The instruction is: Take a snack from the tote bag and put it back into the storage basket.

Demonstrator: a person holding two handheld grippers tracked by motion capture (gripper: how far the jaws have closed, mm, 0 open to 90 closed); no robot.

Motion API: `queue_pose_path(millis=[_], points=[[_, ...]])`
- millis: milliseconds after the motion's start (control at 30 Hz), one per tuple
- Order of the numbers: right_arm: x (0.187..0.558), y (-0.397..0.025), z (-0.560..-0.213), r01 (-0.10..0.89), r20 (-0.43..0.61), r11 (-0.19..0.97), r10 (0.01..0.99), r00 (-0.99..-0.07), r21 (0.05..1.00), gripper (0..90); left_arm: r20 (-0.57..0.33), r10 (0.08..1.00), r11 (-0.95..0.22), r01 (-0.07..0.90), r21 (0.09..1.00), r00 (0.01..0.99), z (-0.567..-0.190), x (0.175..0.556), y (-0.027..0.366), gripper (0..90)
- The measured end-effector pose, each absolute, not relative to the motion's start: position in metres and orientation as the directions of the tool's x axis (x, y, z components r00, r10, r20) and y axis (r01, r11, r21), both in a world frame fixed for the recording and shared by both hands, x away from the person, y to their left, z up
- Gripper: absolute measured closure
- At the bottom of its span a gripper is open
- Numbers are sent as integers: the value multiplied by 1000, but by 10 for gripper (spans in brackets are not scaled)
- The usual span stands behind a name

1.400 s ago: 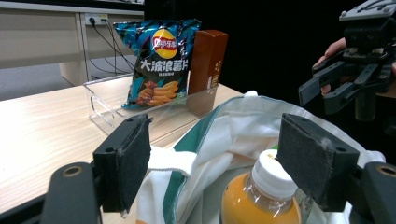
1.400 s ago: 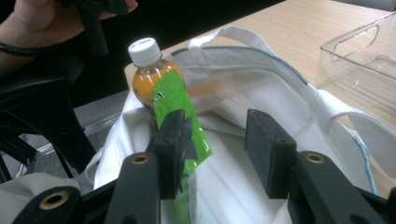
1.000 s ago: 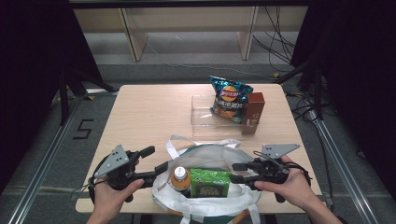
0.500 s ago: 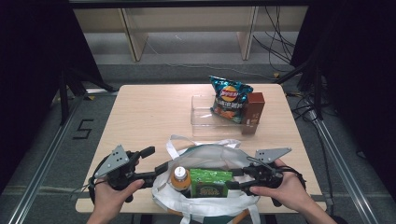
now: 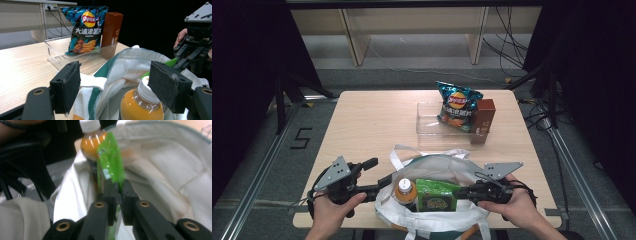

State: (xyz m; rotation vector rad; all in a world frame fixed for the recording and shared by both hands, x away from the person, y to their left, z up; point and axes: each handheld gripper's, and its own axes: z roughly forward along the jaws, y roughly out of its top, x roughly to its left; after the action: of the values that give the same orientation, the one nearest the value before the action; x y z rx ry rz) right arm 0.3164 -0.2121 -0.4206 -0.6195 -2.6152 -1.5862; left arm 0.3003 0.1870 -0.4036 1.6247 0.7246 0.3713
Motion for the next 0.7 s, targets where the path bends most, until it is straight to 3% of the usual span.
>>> queue_pose_path(millis=[267, 567, 700], points=[[318, -220, -408, 280, 182, 344, 291, -939, 896, 900, -165, 640, -37, 245, 969, 750, -403, 300, 188, 252], [318, -229, -394, 273, 178, 269, 329, -927, 924, 900, -162, 635, -31, 235, 972, 755, -403, 301, 187, 252], [320, -231, -388, 220, 129, 250, 333, -934, 943, 900, -165, 638, -37, 244, 969, 752, -403, 300, 187, 252]])
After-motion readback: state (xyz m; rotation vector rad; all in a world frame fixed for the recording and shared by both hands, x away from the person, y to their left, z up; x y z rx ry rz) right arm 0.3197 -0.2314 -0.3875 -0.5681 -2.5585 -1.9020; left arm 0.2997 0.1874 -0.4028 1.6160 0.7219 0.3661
